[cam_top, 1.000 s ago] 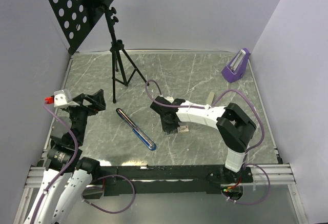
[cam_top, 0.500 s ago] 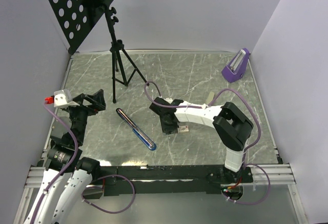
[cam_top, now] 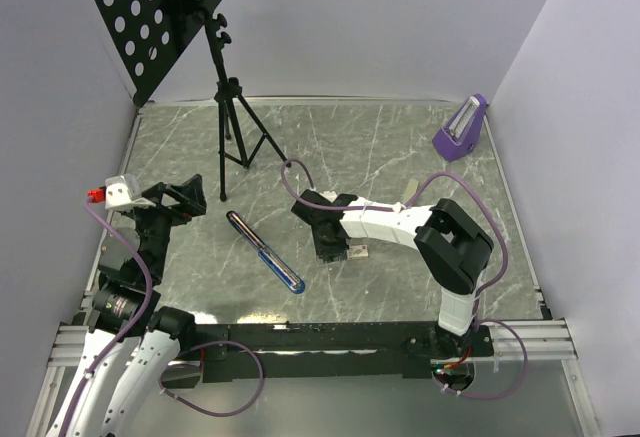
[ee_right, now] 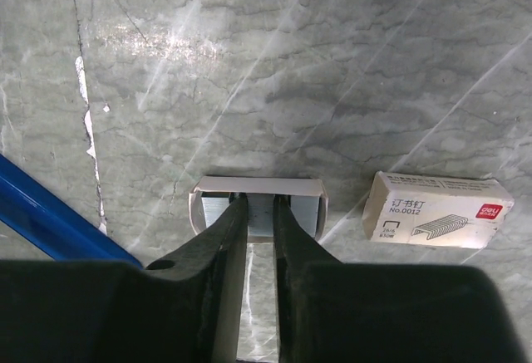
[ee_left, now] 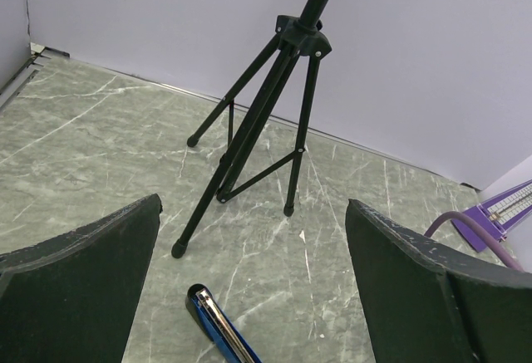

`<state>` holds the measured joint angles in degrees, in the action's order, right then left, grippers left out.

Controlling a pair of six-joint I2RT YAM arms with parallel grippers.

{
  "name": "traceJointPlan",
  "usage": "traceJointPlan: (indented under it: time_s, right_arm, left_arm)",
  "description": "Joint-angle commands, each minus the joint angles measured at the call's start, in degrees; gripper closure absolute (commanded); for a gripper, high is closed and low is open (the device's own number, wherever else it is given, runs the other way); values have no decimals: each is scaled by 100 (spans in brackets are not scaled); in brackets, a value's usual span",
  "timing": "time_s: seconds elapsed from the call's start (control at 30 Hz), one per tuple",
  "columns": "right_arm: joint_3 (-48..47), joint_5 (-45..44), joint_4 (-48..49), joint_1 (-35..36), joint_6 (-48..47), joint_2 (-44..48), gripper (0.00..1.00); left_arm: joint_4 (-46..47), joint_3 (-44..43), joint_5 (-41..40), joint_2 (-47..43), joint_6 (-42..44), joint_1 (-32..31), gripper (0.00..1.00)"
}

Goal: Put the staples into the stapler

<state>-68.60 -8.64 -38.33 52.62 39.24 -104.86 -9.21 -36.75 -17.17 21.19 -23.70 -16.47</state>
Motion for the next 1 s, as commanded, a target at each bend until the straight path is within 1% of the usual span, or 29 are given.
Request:
traceJointPlan:
  time_s: [0.0, 0.13, 0.43, 0.67, 0.77, 0.83, 0.97]
  right_arm:
    - [-110, -111, -34, 20, 40, 44, 84]
    - [-162, -199, -149, 55, -13, 333, 86]
    - [-303, -375, -219, 222, -338, 1002, 86]
    - [-400, -217, 413, 459, -1023, 1134, 84]
    - [-522, -190, 720, 731, -1392, 1020, 84]
    - [-575, -59, 992, 898, -1760, 880, 84]
    - [-637, 257, 1389, 1075, -2192, 643, 84]
  left_arm:
    - [236, 2, 100, -36, -47, 21, 3]
    - [236, 1, 91, -27, -55, 21, 3]
    - [227, 1, 91, -36, -73, 30, 3]
    - [192, -7, 56, -89, -91, 21, 3]
    - [174, -7, 21, -115, -91, 21, 3]
    - [157, -16, 12, -124, -91, 21, 3]
    - [139, -25, -6, -141, -91, 21, 3]
